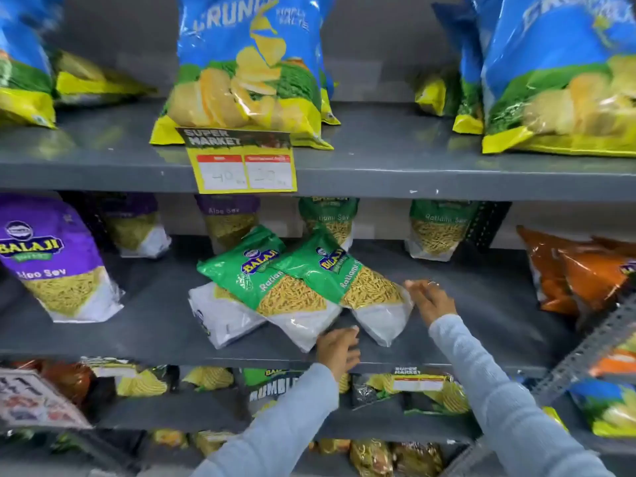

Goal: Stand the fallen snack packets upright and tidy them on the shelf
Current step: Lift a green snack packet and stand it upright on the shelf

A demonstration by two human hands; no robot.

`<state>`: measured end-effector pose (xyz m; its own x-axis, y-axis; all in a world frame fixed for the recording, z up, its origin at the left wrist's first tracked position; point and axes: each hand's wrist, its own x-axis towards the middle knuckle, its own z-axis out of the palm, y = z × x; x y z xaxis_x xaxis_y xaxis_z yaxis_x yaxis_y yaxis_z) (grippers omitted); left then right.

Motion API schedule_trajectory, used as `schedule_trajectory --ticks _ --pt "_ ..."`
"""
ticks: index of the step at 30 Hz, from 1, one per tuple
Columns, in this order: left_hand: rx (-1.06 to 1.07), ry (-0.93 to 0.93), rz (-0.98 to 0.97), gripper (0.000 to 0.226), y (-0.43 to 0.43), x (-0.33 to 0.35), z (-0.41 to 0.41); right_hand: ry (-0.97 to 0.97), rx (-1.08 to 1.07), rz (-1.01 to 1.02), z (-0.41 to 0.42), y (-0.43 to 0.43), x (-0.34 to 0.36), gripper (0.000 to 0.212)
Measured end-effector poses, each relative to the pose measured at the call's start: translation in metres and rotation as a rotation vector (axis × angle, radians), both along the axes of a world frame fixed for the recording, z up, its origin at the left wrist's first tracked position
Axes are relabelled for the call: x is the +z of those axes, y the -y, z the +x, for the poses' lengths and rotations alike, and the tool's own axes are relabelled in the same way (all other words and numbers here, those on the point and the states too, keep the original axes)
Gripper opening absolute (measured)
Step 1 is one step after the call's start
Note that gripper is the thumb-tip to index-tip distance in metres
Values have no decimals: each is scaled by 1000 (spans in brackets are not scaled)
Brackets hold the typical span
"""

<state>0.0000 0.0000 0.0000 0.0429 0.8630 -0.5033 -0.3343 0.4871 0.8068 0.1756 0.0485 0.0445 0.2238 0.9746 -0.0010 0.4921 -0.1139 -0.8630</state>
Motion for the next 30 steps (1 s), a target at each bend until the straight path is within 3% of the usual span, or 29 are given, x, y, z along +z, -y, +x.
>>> schedule_trajectory --ticks 4,7,11,14,18,21,26,30 --pt "79 32 -66 17 -17 2 34 -67 10 -132 20 -30 -15 37" --pt "181 84 -24 3 -23 -1 49 -95 100 -257 23 -52 -21 46" --pt "271 72 97 42 -27 -5 55 -68 180 -408 21 -79 -22 54" --pt "262 82 90 41 -31 -3 53 -68 200 -497 16 -97 -26 53" --pt "188 44 59 40 -31 11 50 -45 190 -544 11 -98 -30 68" --pt "131 25 31 43 -24 20 41 -165 129 -493 9 -80 -36 61" --pt "-17 -46 109 33 -7 36 15 -571 -65 -358 4 -27 -41 38" --pt "-24 25 164 14 10 54 -11 -714 -2 -326 -4 19 -22 30"
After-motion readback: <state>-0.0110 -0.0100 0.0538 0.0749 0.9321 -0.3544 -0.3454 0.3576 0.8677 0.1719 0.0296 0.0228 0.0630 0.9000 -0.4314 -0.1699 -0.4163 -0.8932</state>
